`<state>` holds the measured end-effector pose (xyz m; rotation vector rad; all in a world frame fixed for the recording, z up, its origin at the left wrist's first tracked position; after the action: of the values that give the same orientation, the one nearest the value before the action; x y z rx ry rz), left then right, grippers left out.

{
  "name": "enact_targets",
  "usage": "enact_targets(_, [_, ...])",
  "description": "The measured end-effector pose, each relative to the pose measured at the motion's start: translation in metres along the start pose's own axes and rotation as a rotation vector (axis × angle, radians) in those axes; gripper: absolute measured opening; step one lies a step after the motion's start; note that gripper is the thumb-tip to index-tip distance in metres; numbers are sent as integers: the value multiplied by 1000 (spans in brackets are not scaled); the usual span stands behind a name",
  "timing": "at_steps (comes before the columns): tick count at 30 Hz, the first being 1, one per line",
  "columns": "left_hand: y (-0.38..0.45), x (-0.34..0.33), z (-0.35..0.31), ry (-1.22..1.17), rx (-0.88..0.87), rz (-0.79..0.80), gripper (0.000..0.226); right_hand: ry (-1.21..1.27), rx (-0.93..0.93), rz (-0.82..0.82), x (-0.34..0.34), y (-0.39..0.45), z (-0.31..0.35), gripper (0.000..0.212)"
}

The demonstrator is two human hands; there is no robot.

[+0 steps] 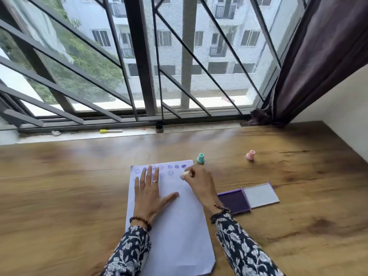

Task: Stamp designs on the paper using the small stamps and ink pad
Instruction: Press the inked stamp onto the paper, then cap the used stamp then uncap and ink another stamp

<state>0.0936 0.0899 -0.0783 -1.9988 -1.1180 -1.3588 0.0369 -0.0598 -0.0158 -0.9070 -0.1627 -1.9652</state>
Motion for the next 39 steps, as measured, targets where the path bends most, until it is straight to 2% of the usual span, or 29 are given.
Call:
enact_targets(2, [-2, -8, 7, 6, 24, 29, 112, -34, 33, -22, -14, 6, 9, 9])
enact_targets(4, [-2, -12, 9, 17, 23, 31, 101, -146, 71, -44, -23, 13, 14, 21])
enact_targets(6, [-2, -13, 10, 29, 24, 25, 99, -251, 111, -48, -30, 18, 16, 23])
enact_targets(10, [-2, -13, 11, 18, 21, 4, 100, -383, 162, -52, -40, 23, 18, 24])
enact_targets(15, [-3, -14, 12, 48, 26, 14, 114, -509, 204, -7, -42, 34, 27, 24])
enact_targets(19, [-2, -15, 13, 59, 30, 12, 108, -568, 268, 51, -42, 35, 38, 19])
enact_targets(22, [-1, -15, 12, 54, 28, 16, 108, -658, 314, 93, -49, 33, 43, 31])
enact_targets(25, [-2, -14, 11, 38, 33, 22, 111, -665, 346, 113, -51, 34, 39, 25])
enact_targets(27, [-3, -12, 11, 35, 39, 26, 118, -484, 275, 101, -38, 41, 28, 19])
enact_targets(29, [-3, -10, 11, 2, 33, 19, 120, -154, 135, 32, -9, 46, 12, 15])
enact_targets(33, [-3, -1, 0, -88, -40, -38, 102, 295, -79, -164, 48, 31, -42, 8])
enact_targets(37, [4, -2, -44, -85, -176, -57, 66, 642, -271, -82, 62, 5, -93, 7])
enact_targets(39, [7, -9, -79, -97, -291, -4, 54, 794, -309, -27, 59, -6, -105, 8])
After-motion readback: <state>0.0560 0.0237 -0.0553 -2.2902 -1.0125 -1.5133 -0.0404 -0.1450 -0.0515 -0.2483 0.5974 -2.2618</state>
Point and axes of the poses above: each hand's wrist, its own y-axis towards the middle knuckle, its own x-axis out of the back of the hand, z = x × y, the point moved 7 cm from there along y, towards the middle knuckle, and after that the axes turned 9 degrees about -x, right-handed, at the moved point
